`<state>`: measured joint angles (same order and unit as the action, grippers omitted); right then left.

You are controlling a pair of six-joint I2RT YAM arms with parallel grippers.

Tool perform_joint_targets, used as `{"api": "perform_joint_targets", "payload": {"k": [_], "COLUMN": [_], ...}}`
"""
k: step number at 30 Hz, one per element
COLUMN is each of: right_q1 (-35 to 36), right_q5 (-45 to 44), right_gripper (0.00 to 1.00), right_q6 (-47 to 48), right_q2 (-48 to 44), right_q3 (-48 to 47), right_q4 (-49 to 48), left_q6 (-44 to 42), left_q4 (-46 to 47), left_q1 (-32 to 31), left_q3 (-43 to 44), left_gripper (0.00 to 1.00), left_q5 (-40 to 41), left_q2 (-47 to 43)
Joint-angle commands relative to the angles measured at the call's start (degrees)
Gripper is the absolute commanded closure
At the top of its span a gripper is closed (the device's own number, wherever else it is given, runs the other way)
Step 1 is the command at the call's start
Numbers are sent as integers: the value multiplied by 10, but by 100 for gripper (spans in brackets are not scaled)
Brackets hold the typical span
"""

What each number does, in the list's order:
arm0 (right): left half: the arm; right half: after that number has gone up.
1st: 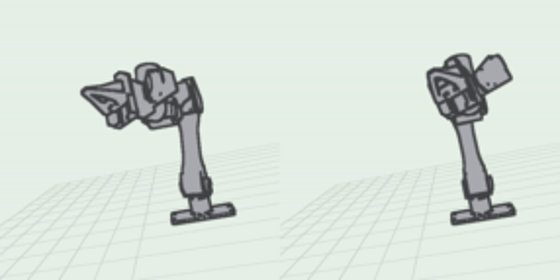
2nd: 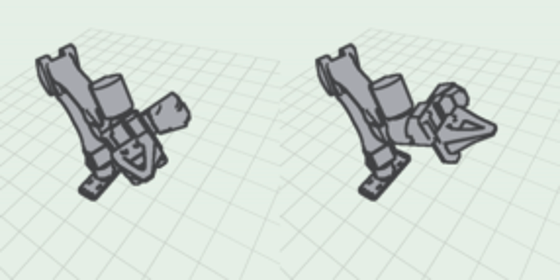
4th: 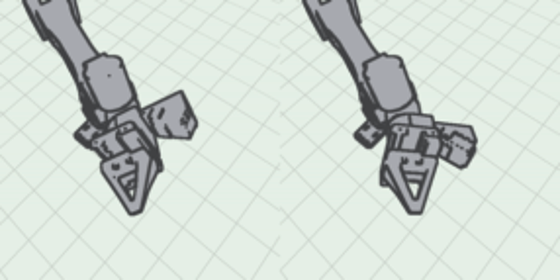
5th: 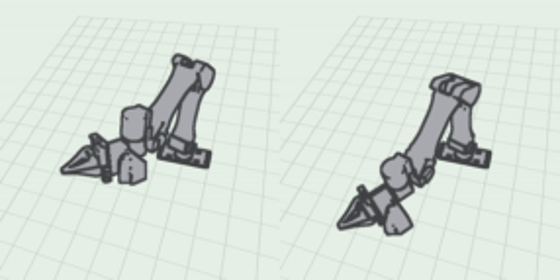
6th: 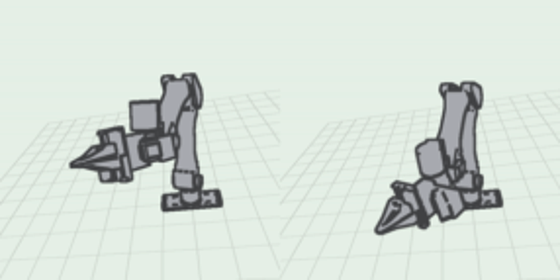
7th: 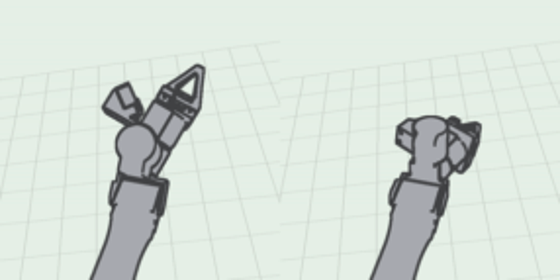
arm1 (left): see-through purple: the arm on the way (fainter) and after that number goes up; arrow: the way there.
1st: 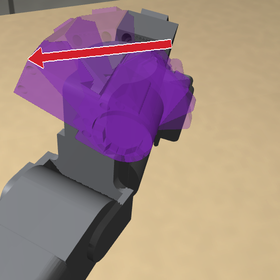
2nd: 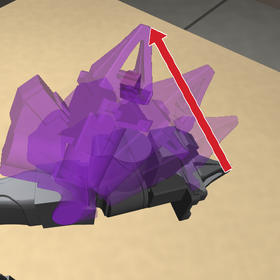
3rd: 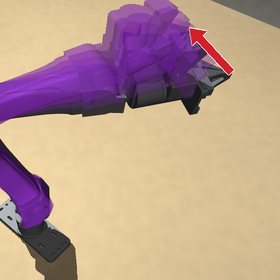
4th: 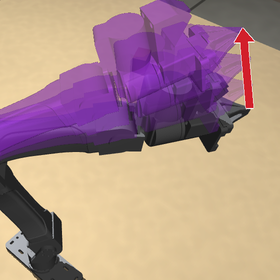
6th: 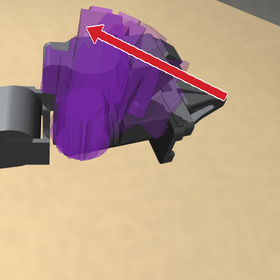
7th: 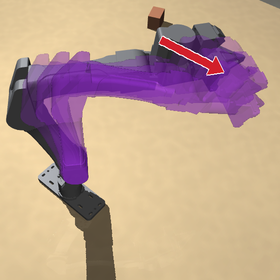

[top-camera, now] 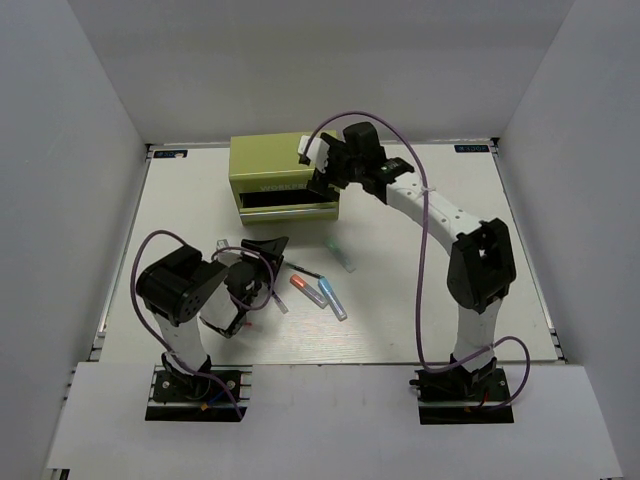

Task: Sort the stationery into containers
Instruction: Grab a piece of stationery with the right arm

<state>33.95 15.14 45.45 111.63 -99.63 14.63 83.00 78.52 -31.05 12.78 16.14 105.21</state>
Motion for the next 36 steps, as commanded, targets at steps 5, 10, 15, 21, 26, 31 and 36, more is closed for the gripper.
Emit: {"api": "perform_joint_targets", "payload": {"k": [5,10,15,21,26,31,36], "right_q1": [-9,-19,-17,-17,-18,-16,-12], "right_q5": [9,45,74,119,109,48,-12], "right_gripper": [10,19,60,52,28,28,28], "right_q6": [-9,-19,-63,-171,-273,-342,-357], "right_q2": [-141,-279,-376,-371,-293,-216,-157], "right_q3": [109,237,388,469,463,449,436], "right_q4": [-7,2,-5,-44,-89,-139,-193], "left_q6": [-73,-154,-303,-382,-404,-382,-347], "left_q4": [192,-14,-358,-657,-841,-953,-980], "left_q1": [3,3,3,3,3,3,-2], "left_q3": [-12,7,68,107,170,198,192], "left_gripper": [15,16,33,85,39,27,24], "left_q5": [-80,-162,-192,-132,-115,-115,-116], "left_q2": [-93,-217,-376,-540,-580,-592,-628]}}
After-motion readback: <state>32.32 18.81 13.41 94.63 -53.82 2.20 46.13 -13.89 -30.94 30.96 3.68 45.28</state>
